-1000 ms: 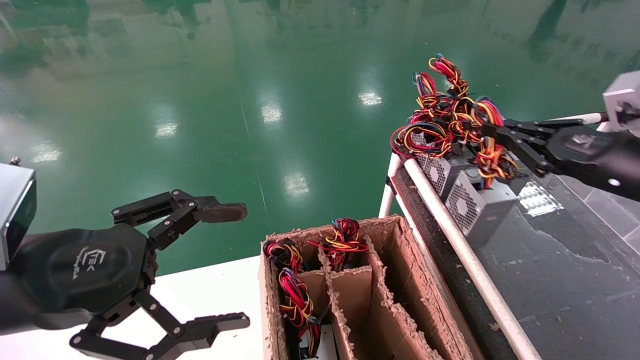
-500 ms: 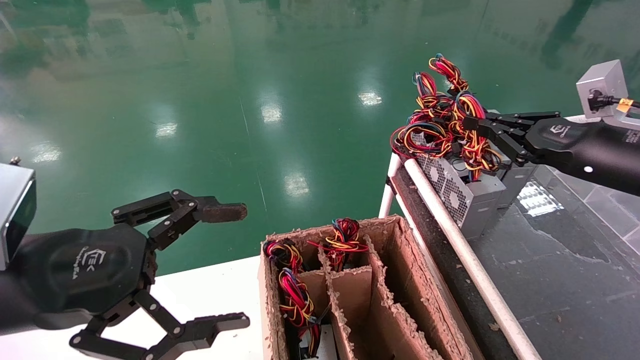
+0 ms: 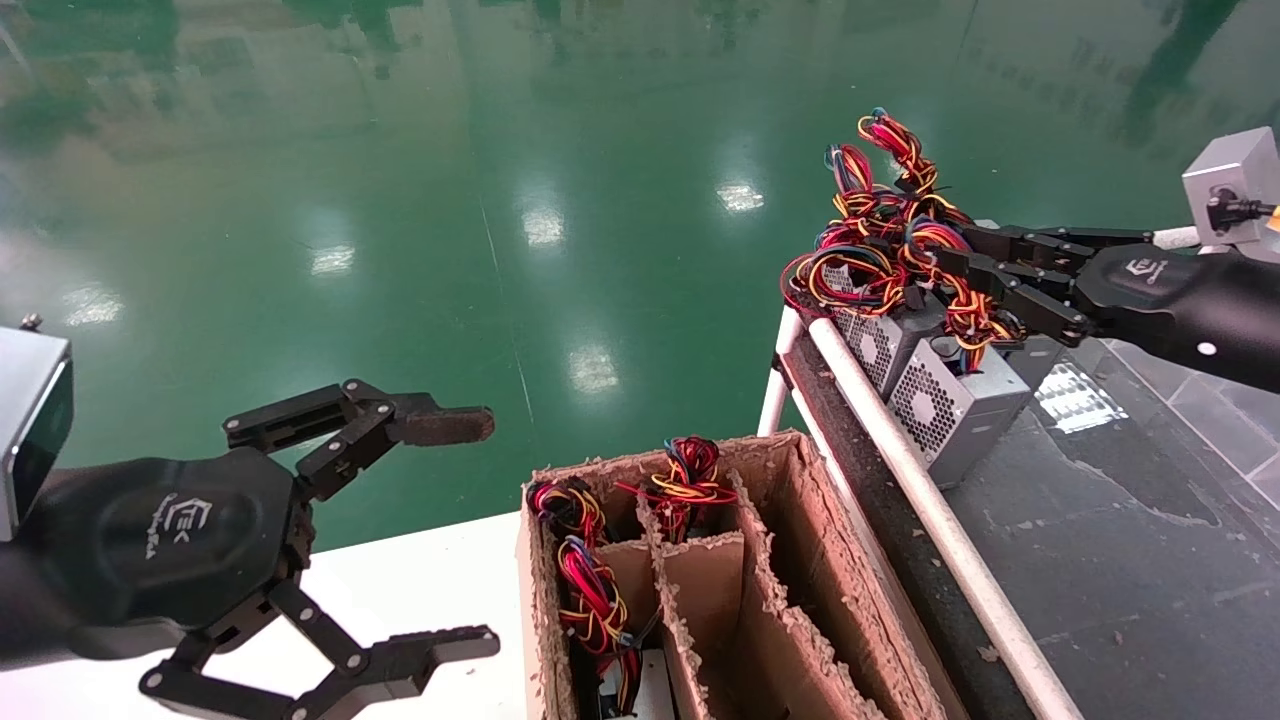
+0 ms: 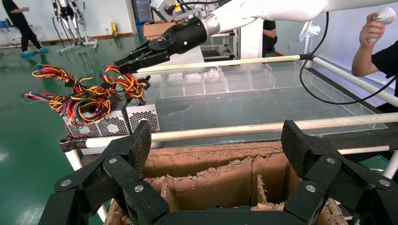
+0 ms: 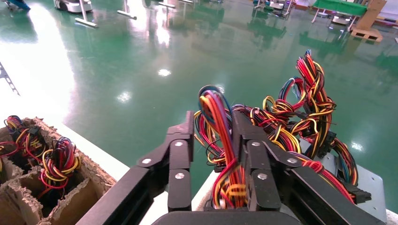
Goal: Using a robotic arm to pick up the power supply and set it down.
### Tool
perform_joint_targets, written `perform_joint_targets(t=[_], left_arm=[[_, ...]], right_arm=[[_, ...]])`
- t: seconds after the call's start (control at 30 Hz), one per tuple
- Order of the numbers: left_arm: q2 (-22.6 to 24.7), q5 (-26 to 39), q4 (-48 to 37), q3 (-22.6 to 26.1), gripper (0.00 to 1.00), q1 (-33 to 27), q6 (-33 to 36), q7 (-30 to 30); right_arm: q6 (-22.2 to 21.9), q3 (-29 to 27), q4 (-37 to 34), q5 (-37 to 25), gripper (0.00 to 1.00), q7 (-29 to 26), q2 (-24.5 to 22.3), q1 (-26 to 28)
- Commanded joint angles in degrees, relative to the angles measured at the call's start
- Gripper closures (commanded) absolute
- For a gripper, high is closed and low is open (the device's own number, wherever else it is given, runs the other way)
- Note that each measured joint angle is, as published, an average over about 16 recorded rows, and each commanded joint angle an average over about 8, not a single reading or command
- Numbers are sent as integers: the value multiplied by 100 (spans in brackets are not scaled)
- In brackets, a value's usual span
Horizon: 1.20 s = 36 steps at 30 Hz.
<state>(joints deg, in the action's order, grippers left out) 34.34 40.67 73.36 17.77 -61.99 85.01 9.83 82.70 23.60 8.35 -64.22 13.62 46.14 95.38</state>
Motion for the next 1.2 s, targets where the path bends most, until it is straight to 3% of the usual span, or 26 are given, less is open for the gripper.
perform_joint_targets(t=[0.03,0.53,1.2], left_arm=[[0,0,0,0,0,0,0,0],[-2,-3,-3,3,0,0,-2,-2],[-3,-6,-7,8,0,-3,-2,-6]], right_arm=[[19,19,-52,-29,0,20,-14,34],[402,-288,-102,443,0,343,-183,-58],[383,-453,2049,1044,0,-544,-489,-1145]])
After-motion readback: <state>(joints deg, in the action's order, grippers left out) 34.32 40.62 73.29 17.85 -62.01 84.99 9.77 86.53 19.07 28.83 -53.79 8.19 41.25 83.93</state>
